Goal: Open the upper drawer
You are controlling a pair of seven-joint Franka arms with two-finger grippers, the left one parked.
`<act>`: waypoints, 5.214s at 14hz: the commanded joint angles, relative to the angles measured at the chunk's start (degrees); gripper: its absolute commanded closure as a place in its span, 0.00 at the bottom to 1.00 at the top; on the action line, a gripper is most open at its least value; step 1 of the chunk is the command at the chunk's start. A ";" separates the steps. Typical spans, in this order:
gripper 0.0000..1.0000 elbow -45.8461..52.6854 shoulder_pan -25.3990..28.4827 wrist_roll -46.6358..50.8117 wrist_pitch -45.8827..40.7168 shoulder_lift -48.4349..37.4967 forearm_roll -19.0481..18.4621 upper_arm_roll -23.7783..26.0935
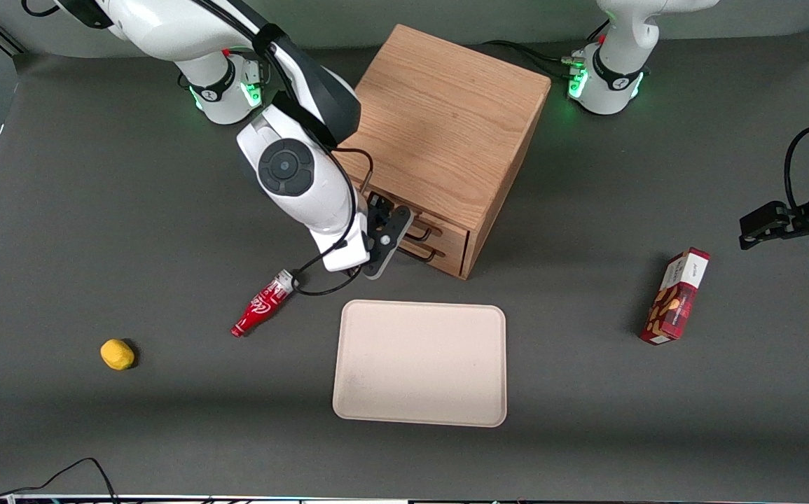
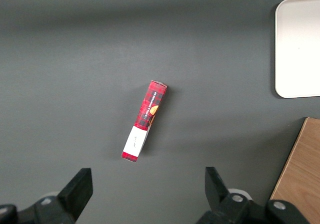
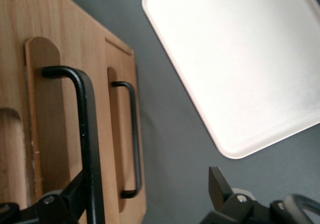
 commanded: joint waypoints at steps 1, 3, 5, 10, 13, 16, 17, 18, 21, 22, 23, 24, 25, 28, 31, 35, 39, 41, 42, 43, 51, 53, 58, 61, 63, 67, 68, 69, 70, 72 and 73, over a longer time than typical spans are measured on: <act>0.00 2.31 -0.92 -3.32 0.90 2.06 -2.20 -1.63; 0.00 3.72 -0.92 -3.33 0.90 2.94 -3.62 -2.86; 0.00 6.78 -1.01 -3.59 0.90 4.69 -3.88 -4.36; 0.00 11.98 -1.36 -4.03 1.07 7.16 -3.97 -8.40; 0.00 13.83 -1.88 -5.35 2.82 8.21 -3.88 -9.99; 0.00 13.83 -3.20 -5.35 5.72 8.57 -3.88 -10.08; 0.00 13.83 -3.29 -5.35 6.52 8.74 -3.97 -10.25; 0.00 13.92 -3.55 -5.35 7.31 8.74 -3.89 -10.69; 0.00 13.92 -3.82 -4.39 7.93 8.65 -3.19 -10.69; 0.00 13.83 -3.82 -4.21 7.84 8.65 -2.66 -10.52; 0.00 13.74 -3.73 -4.21 7.84 8.39 -1.17 -10.52; 0.00 13.57 -3.56 -3.86 7.76 8.04 0.32 -10.26; 0.00 13.57 -3.29 -2.98 7.75 7.95 1.47 -9.99; 0.00 13.74 -3.03 0.80 6.97 6.90 1.83 -9.82; 0.00 14.01 -3.20 1.07 4.86 6.20 3.67 -9.81; 0.00 13.92 -3.64 1.16 4.68 6.19 5.25 -9.90; 0.00 13.39 -3.55 1.16 4.68 6.63 7.44 -9.90; 0.00 13.39 -3.64 1.33 4.68 6.55 9.82 -9.90; 0.00 13.31 -3.64 1.24 4.59 6.46 10.78 -9.90; 0.00 13.30 -3.73 1.24 4.42 6.54 11.05 -9.90; 0.00 13.39 -6.36 4.92 -5.32 -0.03 10.45 -10.69; 0.00 12.96 -8.11 7.73 -10.24 -3.55 9.48 -10.78; 0.00 10.95 -9.80 9.23 -19.48 -11.10 5.54 -15.60; 0.00 5.23 -10.41 9.94 -19.14 -16.30 -4.04 -16.05; 0.00 3.21 -10.50 9.94 -19.14 -17.88 -4.67 -19.38; 0.00 -3.21 -10.59 18.01 -18.97 -21.84 -3.54 -24.48; 0.00 -3.92 -11.11 18.47 -18.96 -22.10 -0.66 -25.62; 0.00 -4.44 -11.98 18.64 -18.96 -22.28 2.93 -27.03; 0.00 -4.97 -11.99 19.43 -19.14 -22.46 3.93 -27.74; 0.00 -4.80 -11.99 25.55 -19.58 -22.55 4.03 -29.14; 0.00 -4.37 -11.56 30.11 -19.67 -22.46 3.33 -29.24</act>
